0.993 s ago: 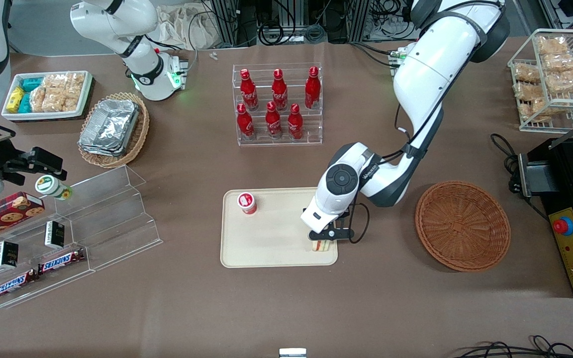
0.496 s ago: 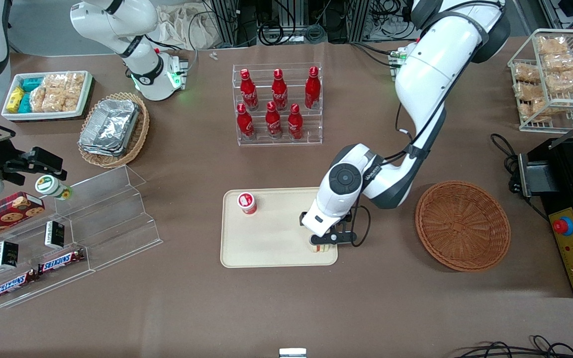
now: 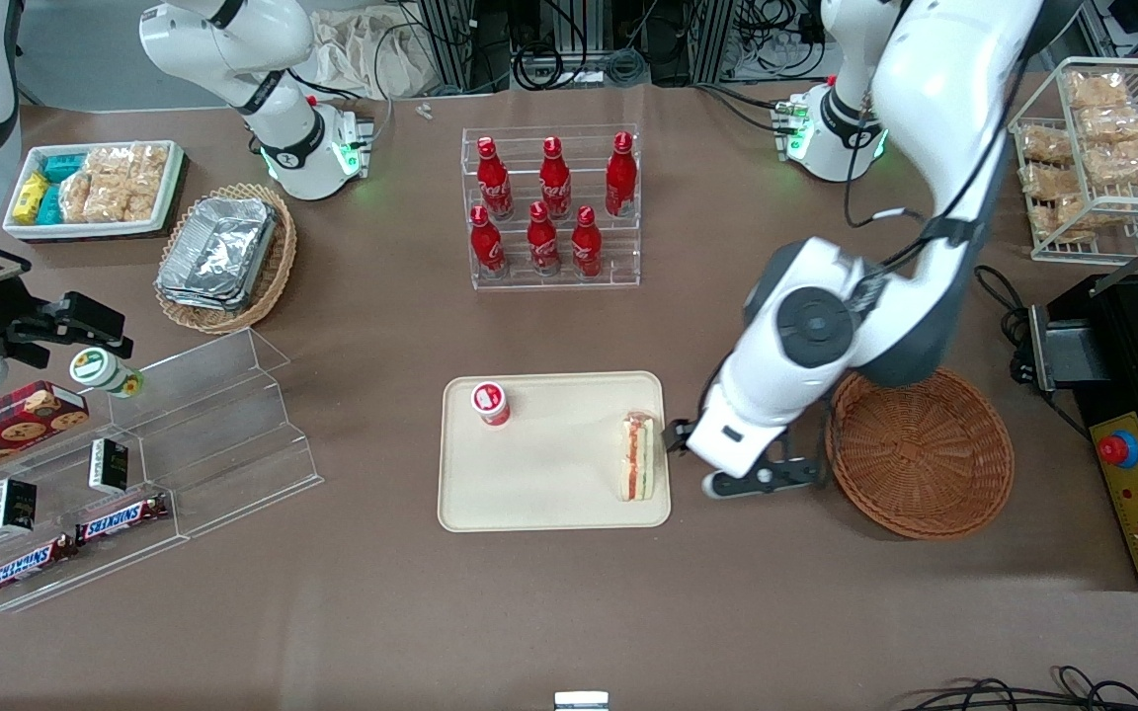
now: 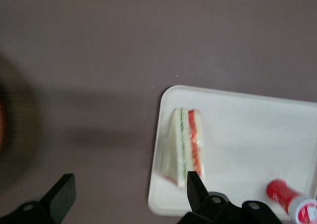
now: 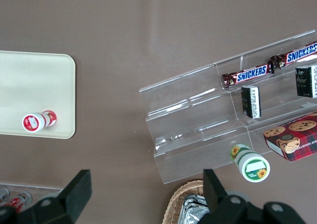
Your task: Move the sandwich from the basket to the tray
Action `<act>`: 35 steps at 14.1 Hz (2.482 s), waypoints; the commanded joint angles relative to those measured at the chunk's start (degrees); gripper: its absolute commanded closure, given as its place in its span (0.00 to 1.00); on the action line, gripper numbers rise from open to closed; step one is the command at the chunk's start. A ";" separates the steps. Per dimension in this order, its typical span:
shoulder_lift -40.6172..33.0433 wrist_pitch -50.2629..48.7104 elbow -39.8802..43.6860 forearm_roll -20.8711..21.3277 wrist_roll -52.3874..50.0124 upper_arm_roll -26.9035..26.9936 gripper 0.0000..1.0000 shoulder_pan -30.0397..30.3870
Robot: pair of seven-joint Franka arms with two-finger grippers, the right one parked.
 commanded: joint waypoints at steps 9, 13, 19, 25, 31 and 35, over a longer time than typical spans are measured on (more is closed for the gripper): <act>-15.45 -23.18 -1.67 -7.87 24.02 0.12 0.00 18.34; -21.51 -27.67 -2.90 -7.78 25.53 0.21 0.00 22.57; -30.31 -28.56 -9.14 -7.78 27.64 5.48 0.00 19.95; -30.93 -28.65 -9.67 -7.70 27.55 18.41 0.00 7.46; -30.24 -28.74 -7.93 -6.91 27.99 18.41 0.00 6.14; -29.61 -28.74 -6.86 -1.38 29.30 18.06 0.00 4.56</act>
